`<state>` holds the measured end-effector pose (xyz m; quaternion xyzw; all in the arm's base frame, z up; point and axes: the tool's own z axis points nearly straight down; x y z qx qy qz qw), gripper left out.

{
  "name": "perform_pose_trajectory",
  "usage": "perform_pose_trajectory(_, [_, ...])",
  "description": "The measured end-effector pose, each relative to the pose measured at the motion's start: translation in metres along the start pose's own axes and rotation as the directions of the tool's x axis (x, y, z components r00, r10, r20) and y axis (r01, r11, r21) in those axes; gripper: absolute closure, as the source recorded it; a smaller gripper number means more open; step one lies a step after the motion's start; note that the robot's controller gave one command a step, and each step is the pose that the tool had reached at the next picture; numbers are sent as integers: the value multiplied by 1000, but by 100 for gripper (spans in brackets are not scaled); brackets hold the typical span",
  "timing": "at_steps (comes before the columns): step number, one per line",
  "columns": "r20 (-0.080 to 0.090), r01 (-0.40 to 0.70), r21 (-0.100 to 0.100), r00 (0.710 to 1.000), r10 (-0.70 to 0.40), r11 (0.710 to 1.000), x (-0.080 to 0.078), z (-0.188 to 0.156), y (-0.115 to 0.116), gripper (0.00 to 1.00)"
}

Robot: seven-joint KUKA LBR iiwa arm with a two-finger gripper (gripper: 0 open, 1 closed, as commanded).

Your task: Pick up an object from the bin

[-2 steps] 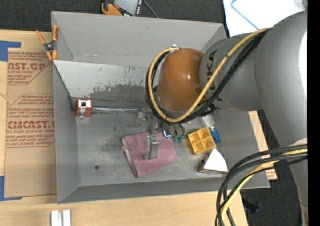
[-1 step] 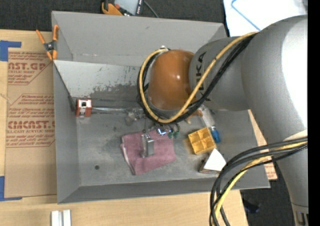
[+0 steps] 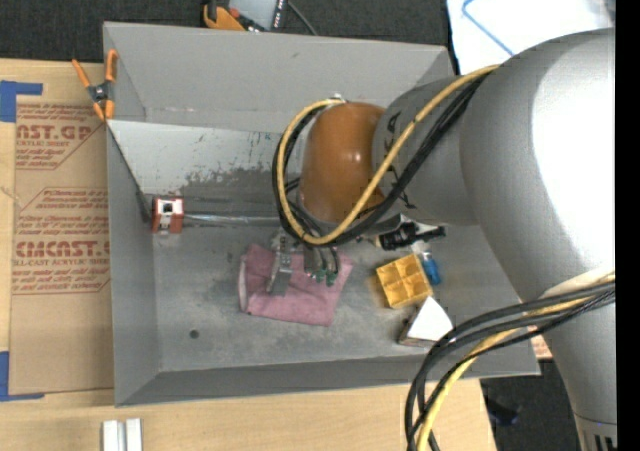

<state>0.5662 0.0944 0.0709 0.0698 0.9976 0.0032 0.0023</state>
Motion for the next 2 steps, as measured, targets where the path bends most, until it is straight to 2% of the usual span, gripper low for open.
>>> perform_pose_trajectory(1, [0, 0, 0, 1000, 0, 1000, 0, 0, 0, 100])
perform_pose_trajectory(2, [-10, 0, 2, 1000, 0, 1000, 3, -37, 0, 100])
